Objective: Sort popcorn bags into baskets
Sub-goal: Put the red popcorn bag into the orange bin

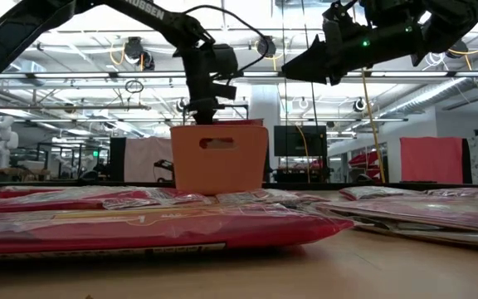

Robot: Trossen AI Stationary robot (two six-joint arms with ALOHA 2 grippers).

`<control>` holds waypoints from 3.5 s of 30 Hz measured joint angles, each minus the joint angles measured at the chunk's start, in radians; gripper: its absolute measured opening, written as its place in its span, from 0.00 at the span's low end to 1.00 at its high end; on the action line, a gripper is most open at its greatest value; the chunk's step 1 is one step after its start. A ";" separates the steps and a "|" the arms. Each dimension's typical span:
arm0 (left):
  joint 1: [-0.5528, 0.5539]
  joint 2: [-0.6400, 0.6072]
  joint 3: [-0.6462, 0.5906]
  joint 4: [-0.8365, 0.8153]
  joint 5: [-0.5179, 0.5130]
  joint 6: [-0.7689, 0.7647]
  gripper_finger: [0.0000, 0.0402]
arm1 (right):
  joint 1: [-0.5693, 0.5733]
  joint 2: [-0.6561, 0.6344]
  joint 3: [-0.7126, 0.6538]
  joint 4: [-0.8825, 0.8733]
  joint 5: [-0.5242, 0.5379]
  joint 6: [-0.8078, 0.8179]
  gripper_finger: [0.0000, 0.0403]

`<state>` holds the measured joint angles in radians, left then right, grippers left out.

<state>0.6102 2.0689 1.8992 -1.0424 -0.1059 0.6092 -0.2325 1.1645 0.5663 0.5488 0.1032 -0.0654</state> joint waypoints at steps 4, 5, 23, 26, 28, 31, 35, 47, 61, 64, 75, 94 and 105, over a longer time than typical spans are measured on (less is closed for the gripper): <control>-0.023 0.000 0.000 -0.083 0.002 0.041 0.11 | 0.000 0.000 0.000 0.000 0.000 -0.001 0.52; -0.024 0.000 0.000 -0.087 0.001 0.050 0.11 | 0.000 0.000 0.000 0.000 0.000 -0.002 0.52; -0.016 0.000 -0.015 -0.106 0.025 -0.050 0.12 | -0.001 0.000 0.000 0.000 0.000 -0.021 0.52; -0.016 0.000 -0.016 -0.093 0.025 -0.097 0.12 | -0.001 0.000 0.000 0.000 0.000 -0.023 0.52; -0.016 0.000 -0.016 -0.092 0.025 -0.104 0.12 | -0.001 0.000 0.000 0.000 0.000 -0.026 0.52; -0.016 0.000 -0.016 -0.092 0.025 -0.115 0.12 | -0.001 0.000 0.000 0.000 0.000 -0.026 0.52; -0.016 0.000 -0.016 -0.093 0.027 -0.123 0.13 | -0.001 0.000 0.000 0.001 0.000 -0.026 0.52; -0.020 0.000 -0.015 -0.024 -0.086 -0.128 0.47 | -0.001 0.000 0.000 0.001 0.000 -0.026 0.52; -0.092 0.002 -0.066 0.205 0.149 -0.042 0.39 | -0.001 0.000 0.000 0.001 0.000 -0.026 0.52; -0.107 0.001 -0.089 0.296 0.199 -0.030 0.33 | -0.001 0.000 0.000 0.001 0.000 -0.022 0.52; -0.098 0.002 -0.245 0.510 0.185 -0.012 0.18 | -0.001 0.000 0.000 0.001 0.000 -0.023 0.52; -0.005 -0.038 -0.321 0.556 0.131 -0.053 0.13 | -0.001 0.000 0.000 0.008 0.000 -0.025 0.52; -0.051 0.018 -0.320 0.655 0.241 0.061 0.13 | -0.001 0.000 0.000 0.009 0.000 -0.026 0.52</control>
<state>0.5594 2.0870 1.5795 -0.3872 0.1354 0.6706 -0.2333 1.1645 0.5663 0.5574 0.1036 -0.0910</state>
